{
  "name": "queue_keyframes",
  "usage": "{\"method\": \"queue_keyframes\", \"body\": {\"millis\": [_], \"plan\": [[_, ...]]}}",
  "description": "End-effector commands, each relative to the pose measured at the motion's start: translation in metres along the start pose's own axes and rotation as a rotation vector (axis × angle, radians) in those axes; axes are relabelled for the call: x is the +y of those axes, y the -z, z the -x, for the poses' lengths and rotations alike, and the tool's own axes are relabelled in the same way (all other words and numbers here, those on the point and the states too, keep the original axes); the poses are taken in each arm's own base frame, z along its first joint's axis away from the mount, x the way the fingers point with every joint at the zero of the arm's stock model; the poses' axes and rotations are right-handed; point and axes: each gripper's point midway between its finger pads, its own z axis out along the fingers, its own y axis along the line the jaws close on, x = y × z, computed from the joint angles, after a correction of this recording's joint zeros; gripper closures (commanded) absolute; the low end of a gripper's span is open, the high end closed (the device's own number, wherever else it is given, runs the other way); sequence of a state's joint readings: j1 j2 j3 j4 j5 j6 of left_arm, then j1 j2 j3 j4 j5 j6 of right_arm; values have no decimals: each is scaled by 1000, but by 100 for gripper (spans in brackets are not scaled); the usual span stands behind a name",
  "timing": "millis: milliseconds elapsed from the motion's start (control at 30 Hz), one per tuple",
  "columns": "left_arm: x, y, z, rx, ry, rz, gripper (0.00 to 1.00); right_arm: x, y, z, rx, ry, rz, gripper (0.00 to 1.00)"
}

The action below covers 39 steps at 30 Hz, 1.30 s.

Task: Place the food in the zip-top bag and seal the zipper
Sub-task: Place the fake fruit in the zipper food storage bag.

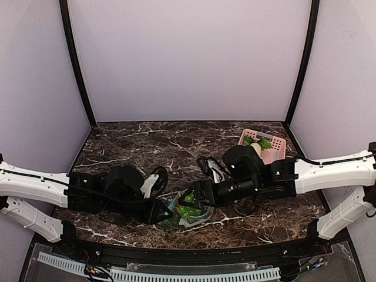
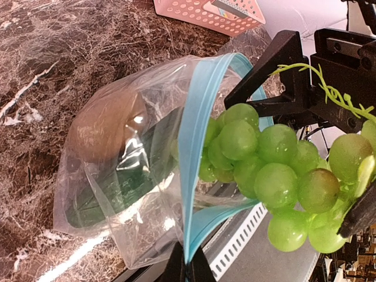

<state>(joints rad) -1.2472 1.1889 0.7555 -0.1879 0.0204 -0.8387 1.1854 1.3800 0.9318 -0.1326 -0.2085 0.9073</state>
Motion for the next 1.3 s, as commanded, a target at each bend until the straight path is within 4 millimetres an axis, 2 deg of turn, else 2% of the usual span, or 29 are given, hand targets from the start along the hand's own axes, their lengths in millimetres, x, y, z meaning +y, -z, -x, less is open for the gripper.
{"method": "queue_keyframes", "body": {"millis": [0,167,233,333,433,500,633,700,900,967,1000,1033,1067,1100,1133,1200,1267], "plan": [[-3,1,1,3,1,-20,99,17,2,17,-65,-94,121,1],[1,0,-2,7,7,-12,99,18,7,24,-112,-182,220,1],[2,-1,-3,9,9,-13,99,26,7,30,-128,-156,243,1],[4,-1,-4,10,11,-11,99,13,0,27,-92,-45,-15,1],[4,0,-2,4,13,-13,99,28,10,35,-161,-56,146,1],[5,0,-2,3,15,-14,99,18,16,39,-208,-66,136,1],[7,0,-3,3,14,-8,99,15,21,38,-206,-137,275,1],[11,-1,-4,4,11,0,99,1,14,34,-174,-139,185,1],[26,-1,-7,15,21,8,99,-5,11,34,-151,-114,115,5],[26,0,-6,19,6,4,92,-8,9,34,-146,-111,96,4],[22,3,-4,14,-17,-9,79,-9,8,33,-143,-113,92,4],[20,4,-3,11,-28,-13,72,-9,6,33,-142,-115,95,4],[15,8,2,-2,-55,-28,53,-10,4,33,-140,-119,98,4],[12,10,4,-9,-74,-35,44,-10,2,32,-137,-123,101,4],[5,15,9,-25,-112,-55,28,-10,0,32,-133,-127,103,5],[-5,24,18,-57,-165,-84,12,-10,-4,32,-128,-133,112,5],[-13,33,26,-90,-209,-106,4,-9,-7,32,-126,-140,123,6]]}}
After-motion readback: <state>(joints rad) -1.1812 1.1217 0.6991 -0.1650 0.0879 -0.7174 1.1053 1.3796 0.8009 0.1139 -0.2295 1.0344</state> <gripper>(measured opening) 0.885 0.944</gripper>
